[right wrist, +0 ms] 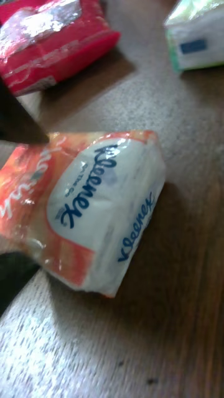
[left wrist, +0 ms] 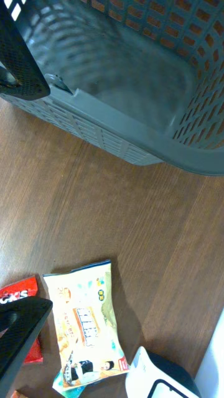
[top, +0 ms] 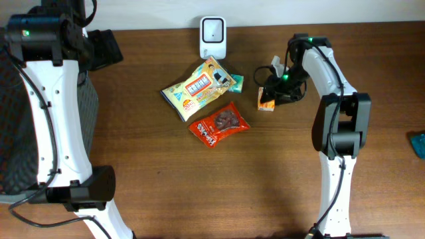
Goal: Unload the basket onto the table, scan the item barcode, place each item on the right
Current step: 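Hold the orange tissue pack under the scanner with the right gripper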
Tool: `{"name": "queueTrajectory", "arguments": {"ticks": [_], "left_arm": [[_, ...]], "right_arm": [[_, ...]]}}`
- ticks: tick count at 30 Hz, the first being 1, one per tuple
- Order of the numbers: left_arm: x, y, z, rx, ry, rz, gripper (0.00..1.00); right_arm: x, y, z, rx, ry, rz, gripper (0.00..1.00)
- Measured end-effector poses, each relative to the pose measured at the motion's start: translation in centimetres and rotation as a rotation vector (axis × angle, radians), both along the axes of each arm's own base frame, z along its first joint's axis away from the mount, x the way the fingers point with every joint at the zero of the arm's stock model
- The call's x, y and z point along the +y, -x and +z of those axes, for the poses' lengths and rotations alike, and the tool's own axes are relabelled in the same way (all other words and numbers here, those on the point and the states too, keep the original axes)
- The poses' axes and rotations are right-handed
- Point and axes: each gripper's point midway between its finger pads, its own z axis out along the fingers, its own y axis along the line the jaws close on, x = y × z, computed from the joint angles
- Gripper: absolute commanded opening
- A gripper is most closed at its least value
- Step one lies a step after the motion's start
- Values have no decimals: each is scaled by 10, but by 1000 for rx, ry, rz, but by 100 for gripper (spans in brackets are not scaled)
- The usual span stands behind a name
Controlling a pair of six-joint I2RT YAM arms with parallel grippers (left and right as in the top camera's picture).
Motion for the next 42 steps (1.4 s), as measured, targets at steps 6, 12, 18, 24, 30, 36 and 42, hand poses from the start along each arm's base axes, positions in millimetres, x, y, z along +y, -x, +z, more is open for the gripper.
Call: {"name": "queueTrajectory", "arguments": {"ticks": [6, 12, 18, 24, 30, 36, 42], "left_arm": [[0, 0, 0, 0, 0, 0, 99], [0, 0, 0, 1, 0, 0, 99], [0, 0, 0, 1, 0, 0, 99], [0, 0, 0, 1, 0, 0, 99], [0, 1, 0, 3, 0, 0, 99], [0, -1, 0, -3, 0, 0, 99], [0, 0, 0, 1, 0, 0, 99]], "right_arm": [[20, -5, 10, -17, -150, -26, 4], [91, -11, 106, -118, -862, 11, 4], [145, 19, 118, -315, -963, 320, 4], [146, 19, 116, -377, -960, 376, 4], [135, -49, 99, -421, -541, 267, 4], [124, -170, 161, -990, 367, -28, 4], [141, -188, 123, -1114, 624, 324, 4]]}}
